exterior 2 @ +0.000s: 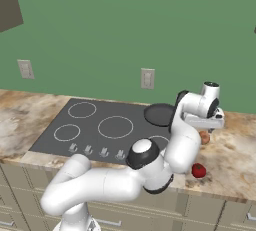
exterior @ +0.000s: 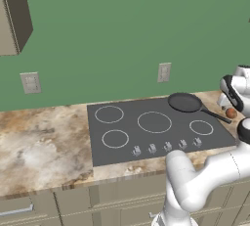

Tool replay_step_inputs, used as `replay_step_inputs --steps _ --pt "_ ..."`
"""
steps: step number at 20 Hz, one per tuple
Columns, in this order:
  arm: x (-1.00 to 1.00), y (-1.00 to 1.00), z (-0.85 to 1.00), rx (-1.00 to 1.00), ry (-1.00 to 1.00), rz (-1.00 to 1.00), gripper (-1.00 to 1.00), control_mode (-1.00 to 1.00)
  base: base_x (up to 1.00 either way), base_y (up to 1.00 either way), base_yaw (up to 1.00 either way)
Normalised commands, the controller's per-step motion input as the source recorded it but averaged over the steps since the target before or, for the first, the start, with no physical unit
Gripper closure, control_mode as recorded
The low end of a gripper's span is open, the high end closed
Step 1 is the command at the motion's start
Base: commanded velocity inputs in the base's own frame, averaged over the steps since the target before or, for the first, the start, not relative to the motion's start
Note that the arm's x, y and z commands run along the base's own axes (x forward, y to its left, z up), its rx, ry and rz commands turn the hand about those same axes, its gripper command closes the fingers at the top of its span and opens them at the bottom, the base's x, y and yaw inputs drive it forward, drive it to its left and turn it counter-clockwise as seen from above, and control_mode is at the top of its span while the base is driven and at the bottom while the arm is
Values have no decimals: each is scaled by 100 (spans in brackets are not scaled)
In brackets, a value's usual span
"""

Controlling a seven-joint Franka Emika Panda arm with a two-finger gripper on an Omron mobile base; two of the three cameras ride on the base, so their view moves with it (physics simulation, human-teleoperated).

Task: Place the pan on the rear right burner on the stove. Then place the tomato and the onion in the pan and turn on the rear right burner.

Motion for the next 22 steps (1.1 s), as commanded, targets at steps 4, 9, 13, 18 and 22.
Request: replay_step_inputs --steps 4,9,13,18,22 --pt "0 -4 -5 0 1 -2 -100 -100 0 0 0" --pt "-20 -24 -5 0 0 -4 -100 -100 0 0 0" --pt "-13 -9 0 0 0 -1 -100 -100 0 0 0" --pt "0 1 0 0 0 0 -100 -100 0 0 0" --pt "0 2 -4 0 0 0 -100 -100 0 0 0"
